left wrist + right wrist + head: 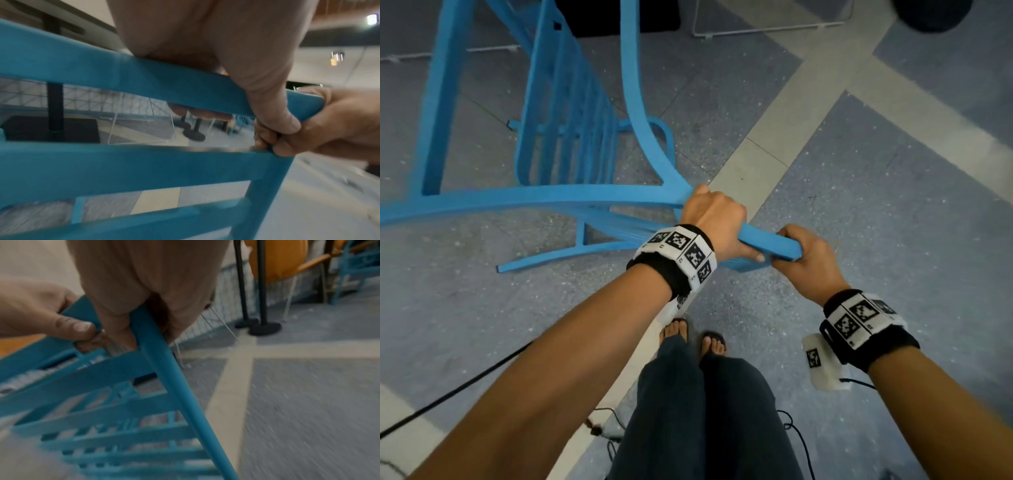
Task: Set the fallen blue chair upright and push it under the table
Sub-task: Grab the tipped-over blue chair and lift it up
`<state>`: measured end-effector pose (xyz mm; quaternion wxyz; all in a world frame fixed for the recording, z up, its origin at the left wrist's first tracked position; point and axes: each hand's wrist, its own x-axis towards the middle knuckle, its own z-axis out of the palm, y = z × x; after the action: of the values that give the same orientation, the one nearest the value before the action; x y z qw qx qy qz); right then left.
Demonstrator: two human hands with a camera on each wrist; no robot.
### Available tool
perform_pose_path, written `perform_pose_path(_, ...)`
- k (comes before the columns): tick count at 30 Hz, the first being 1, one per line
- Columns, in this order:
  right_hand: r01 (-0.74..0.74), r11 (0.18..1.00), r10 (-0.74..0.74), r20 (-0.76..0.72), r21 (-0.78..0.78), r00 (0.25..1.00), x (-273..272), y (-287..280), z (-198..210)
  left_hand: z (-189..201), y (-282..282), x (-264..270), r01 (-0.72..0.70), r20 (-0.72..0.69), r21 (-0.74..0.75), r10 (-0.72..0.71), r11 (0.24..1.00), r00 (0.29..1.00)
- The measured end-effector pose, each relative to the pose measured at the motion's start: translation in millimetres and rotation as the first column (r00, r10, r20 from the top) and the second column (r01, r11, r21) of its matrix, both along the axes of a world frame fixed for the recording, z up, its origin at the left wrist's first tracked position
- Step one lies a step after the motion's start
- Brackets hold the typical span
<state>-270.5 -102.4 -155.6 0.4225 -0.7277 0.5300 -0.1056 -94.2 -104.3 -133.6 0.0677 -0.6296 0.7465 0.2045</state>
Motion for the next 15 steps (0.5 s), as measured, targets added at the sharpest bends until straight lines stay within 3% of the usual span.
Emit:
perform_pose_path(3,0.001,0.999,0.006,0.215,-0.032,0.977,14,-9,52,63,-1,20,-0.101,-0.066,-0.086,0.095,0.991,0.993)
perform_pose_path(5,0.018,0.999,-0.027,0.306,0.034,0.952,20,-14,78,107,-1,33,-0.161,-0.106,-0.119,0.148,0.98,0.983)
perform_pose_path(7,0.022,0.99,-0.06,0.275,0.139,0.96,17,-16,85,151,0,44,-0.223,-0.165,-0.143,0.199,0.964,0.966)
perform_pose_path(11,0.109,0.97,-0.113,0.004,0.218,0.994,14,-12,77,219,1,65,-0.376,-0.286,-0.201,0.312,0.905,0.906)
perform_pose_path(13,0.236,0.952,-0.238,-0.011,0.193,0.971,23,-13,81,240,1,77,-0.441,-0.351,-0.221,0.351,0.87,0.868)
perform_pose_path(15,0.258,0.951,-0.26,-0.013,0.169,0.966,32,-16,88,250,3,88,-0.478,-0.401,-0.235,0.364,0.846,0.841)
